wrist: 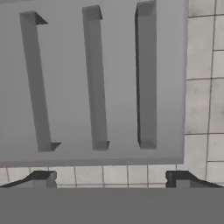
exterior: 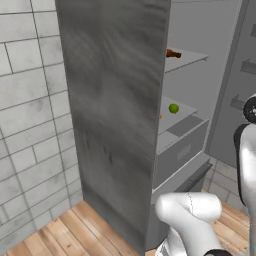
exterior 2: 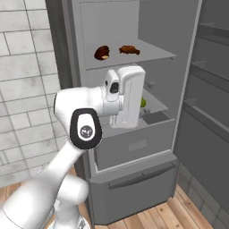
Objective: Gather the lemon and lime from the fridge and place them on a tray on the dining counter. Then gather the steak and chicken drumstick from the fridge and place them on the other tray.
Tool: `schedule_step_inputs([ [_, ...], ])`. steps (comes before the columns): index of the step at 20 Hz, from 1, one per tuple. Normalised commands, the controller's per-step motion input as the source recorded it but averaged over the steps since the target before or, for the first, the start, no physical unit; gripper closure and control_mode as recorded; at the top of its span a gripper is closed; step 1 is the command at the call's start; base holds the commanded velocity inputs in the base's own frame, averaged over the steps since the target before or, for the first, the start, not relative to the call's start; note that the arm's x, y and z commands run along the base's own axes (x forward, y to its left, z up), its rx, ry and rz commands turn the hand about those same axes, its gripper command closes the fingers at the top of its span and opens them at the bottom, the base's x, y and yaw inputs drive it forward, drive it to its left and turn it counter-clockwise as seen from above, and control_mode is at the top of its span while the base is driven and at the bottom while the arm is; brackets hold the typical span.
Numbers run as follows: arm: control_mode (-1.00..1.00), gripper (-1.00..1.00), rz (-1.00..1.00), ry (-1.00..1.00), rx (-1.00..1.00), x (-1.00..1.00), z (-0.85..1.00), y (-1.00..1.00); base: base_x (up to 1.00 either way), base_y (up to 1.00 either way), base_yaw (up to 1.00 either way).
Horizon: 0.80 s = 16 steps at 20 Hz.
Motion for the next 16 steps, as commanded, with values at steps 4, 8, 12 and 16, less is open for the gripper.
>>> schedule_step_inputs([
  [4,-1.0,-1.0,0.08,-0.01,0.43,0.02,-0.13,0.52,0.0,0.0,0.0],
  [8,-1.0,-1.0,0.18,-0.01,0.39,0.01,-0.19,0.5,0.0,0.0,0.0],
  [12,-1.0,-1.0,0.16,-0.1,0.43,0.0,-0.36,0.51,0.0,0.0,0.0],
  [16,-1.0,-1.0,0.12,-0.19,0.45,0.0,-0.45,0.52,0.0,0.0,0.0],
])
